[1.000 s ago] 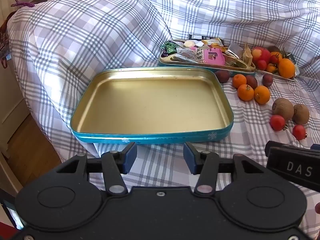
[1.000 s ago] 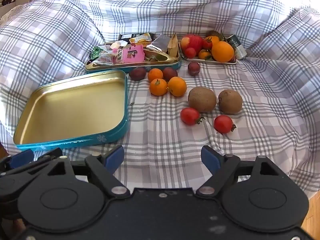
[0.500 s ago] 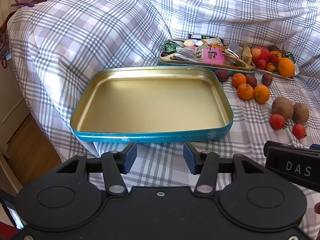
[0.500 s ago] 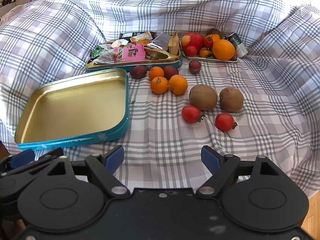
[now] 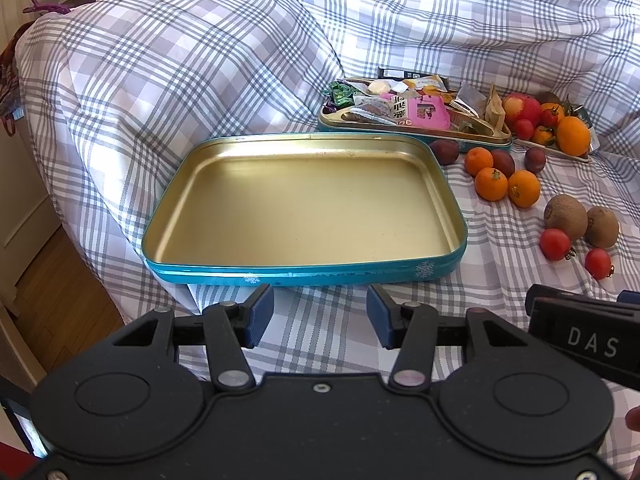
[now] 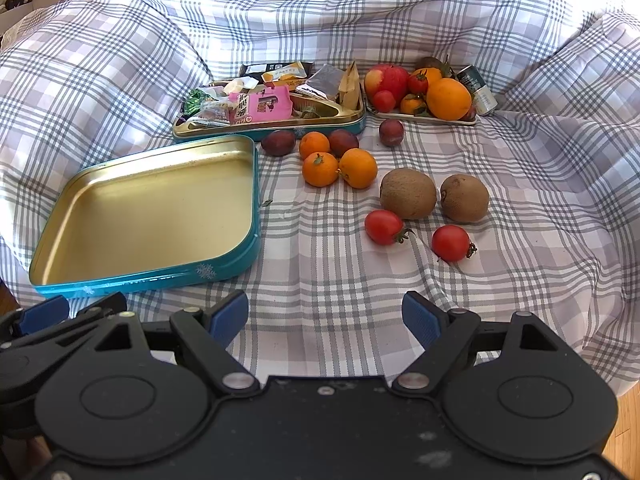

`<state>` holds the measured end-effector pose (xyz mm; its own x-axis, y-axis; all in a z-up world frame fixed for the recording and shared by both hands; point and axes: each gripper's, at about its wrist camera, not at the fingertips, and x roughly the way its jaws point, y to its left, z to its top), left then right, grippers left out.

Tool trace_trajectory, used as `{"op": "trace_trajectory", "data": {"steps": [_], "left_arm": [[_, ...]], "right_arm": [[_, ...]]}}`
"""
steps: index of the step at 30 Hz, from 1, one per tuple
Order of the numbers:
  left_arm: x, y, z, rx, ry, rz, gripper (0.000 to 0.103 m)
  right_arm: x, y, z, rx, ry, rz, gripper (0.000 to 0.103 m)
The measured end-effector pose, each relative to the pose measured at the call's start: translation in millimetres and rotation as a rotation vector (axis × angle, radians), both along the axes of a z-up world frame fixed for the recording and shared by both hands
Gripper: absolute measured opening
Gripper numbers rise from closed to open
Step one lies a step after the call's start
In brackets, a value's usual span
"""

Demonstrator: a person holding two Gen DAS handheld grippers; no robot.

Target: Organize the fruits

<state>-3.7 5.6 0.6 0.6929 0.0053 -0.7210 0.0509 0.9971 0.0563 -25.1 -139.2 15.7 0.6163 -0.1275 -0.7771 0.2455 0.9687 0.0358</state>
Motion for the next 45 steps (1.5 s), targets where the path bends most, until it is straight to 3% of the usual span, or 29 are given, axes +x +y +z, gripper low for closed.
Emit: {"op": "trace_trajectory", "data": {"steps": [45], "left_arm": [[11.2, -5.1, -7.3, 0.004, 0.023, -0.008, 0.057]], "right_arm": [[13.5, -1.3, -10.7, 0.015, 0.047, 0.006, 0.088]]}}
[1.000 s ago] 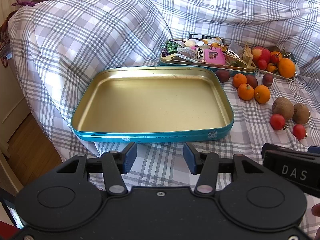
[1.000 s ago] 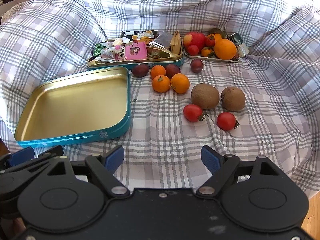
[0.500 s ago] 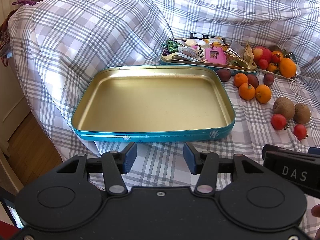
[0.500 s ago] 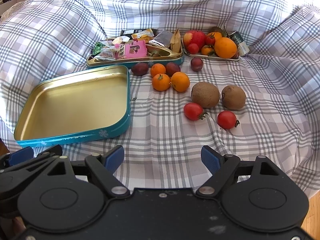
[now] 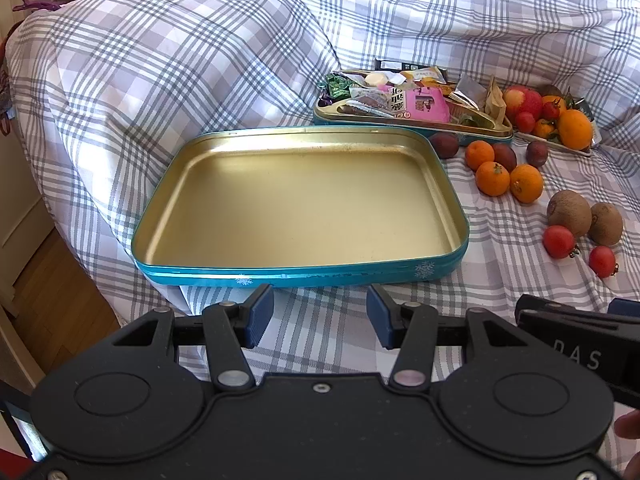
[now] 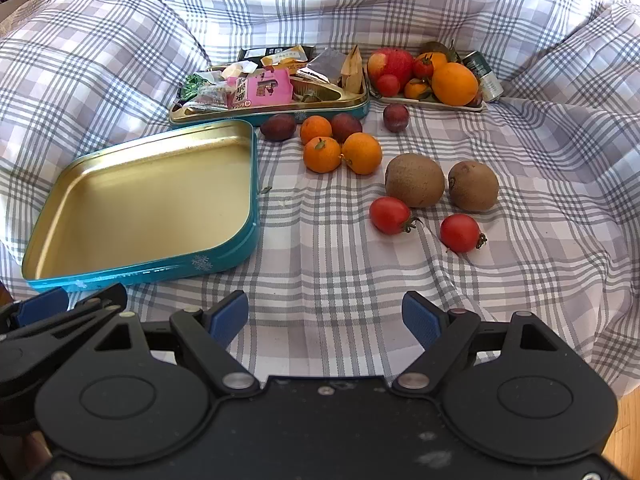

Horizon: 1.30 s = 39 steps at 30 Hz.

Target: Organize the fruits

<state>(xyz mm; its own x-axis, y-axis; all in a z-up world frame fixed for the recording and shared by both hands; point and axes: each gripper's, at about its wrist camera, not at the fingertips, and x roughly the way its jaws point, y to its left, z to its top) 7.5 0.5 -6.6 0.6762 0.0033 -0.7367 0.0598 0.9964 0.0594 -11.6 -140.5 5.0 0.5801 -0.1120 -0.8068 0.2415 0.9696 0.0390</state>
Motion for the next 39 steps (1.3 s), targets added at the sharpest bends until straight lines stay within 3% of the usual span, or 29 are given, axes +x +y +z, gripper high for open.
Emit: {"op": "trace_trajectory", "data": {"steps": [11, 20, 27, 39], "left_arm": [[9.3, -3.3, -3.9, 0.003, 0.005, -0.015, 0.057], [13.4, -14.1, -0.9, 0.019, -0.016, -0.042, 0.057], [16.8, -31.1, 2.1, -0.008, -0.052, -0.122, 0.057], [25.9, -93.1, -2.1, -0.04, -0.034, -0.358, 0.057]], "right_arm": [[12.5, -4.6, -9.5, 0.015, 0.035, 0.002, 0.088], [13.1, -17.9, -9.1, 0.024, 0.006, -0.035, 0.087], [3.8, -54.7, -9.9, 0.044, -0.043, -0.133, 0.087], [-6.5, -119.1, -9.2, -0.045, -0.123, -0.218, 0.086]]}}
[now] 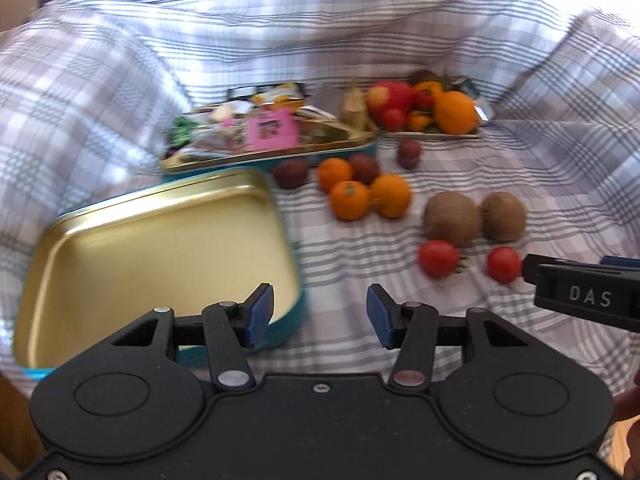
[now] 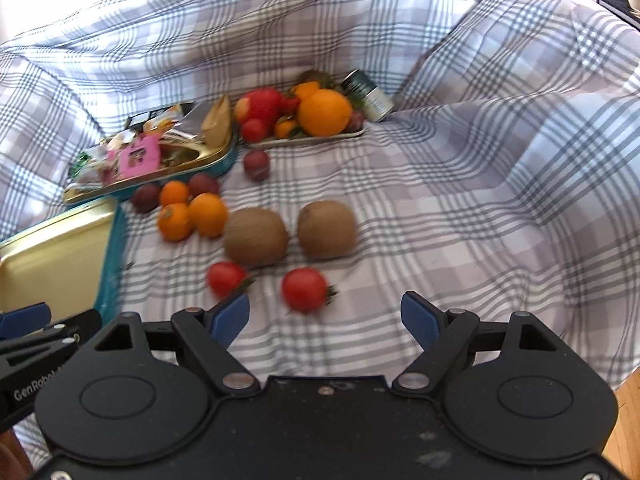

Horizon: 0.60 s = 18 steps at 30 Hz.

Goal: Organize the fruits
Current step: 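Grasp a red cherry tomato with the left tool while the right tool grasps a kiwi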

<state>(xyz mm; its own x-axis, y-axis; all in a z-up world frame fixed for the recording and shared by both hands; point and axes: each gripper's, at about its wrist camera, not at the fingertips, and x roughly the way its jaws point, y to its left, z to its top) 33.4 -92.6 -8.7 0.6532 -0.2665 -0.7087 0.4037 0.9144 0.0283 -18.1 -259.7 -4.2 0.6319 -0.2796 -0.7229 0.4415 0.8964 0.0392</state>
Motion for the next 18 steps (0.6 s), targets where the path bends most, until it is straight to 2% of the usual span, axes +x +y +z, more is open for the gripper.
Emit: {"op": "trace_trajectory", "data": {"steps": [7, 10, 14, 18], "left_arm": [[8.7, -27.3, -7.9, -0.006, 0.027, -0.074, 0.05], [13.0, -38.7, -13.3, -0.005, 0.054, -0.114, 0.05], [16.4, -51.9, -15.9, -0.011, 0.057, -0.167, 0.05], [23.3, -65.1, -20.8, 0.004, 0.064, -0.188, 0.05]], "right_arm": [[5.6, -33.6, -8.0, 0.094, -0.004, -0.004, 0.085], [12.2, -38.6, -15.1, 0.094, 0.026, 0.007, 0.074], [17.7, -41.1, -20.7, 0.071, 0.035, 0.011, 0.073], [20.4, -47.7, -19.0, 0.071, -0.001, 0.013, 0.074]]}}
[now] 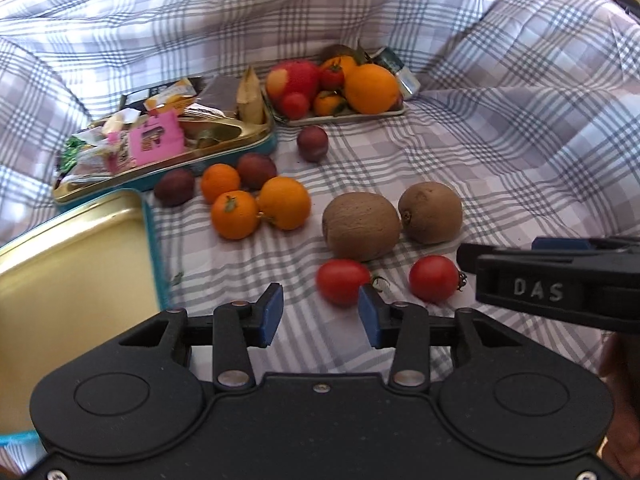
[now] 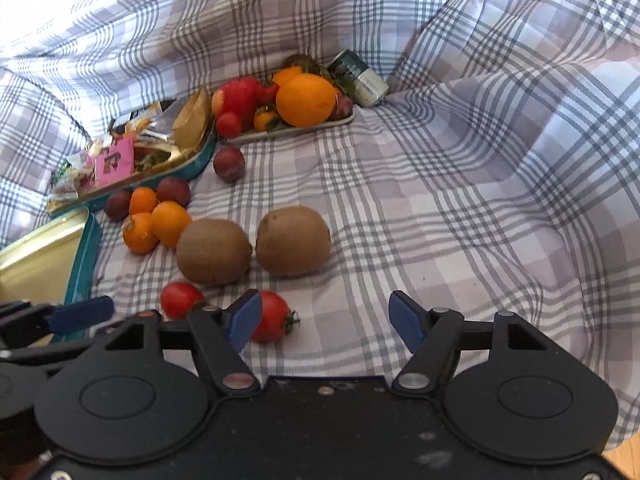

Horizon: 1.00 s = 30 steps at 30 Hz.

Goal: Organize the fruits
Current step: 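Grasp a red cherry tomato with the left tool while the right tool grasps a kiwi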

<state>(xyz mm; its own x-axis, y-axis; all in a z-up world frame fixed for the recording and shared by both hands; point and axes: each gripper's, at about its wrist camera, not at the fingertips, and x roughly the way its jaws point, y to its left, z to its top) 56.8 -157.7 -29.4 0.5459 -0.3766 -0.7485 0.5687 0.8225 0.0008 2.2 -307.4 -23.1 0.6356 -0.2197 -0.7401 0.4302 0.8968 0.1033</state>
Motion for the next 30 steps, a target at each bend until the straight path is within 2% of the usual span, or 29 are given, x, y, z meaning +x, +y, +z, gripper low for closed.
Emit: {"op": "trace_trajectory", "data": {"steps": [5, 14, 20, 30], "left_arm": [[8.0, -9.3, -7.2, 0.011, 0.005, -0.007, 0.05], [9.4, -19.1, -13.4, -0.001, 0.005, -0.05, 0.051], [10.3, -27.0, -20.8, 0.015, 0.017, -0.065, 0.051], [11.1, -32.1, -30.0, 0.037, 0.02, -0.06, 0.052]], "right_arm": [[8.7, -6.6, 3.5, -0.022, -0.019, 0.012, 0.074], [37.1, -9.3, 0.5, -0.14, -0.025, 0.042, 0.081], [49.2, -10.1, -10.2, -0.145, -0.019, 0.08, 0.081], [66.8, -19.1, -19.1, -0.076, -0.041, 0.119, 0.082]]}}
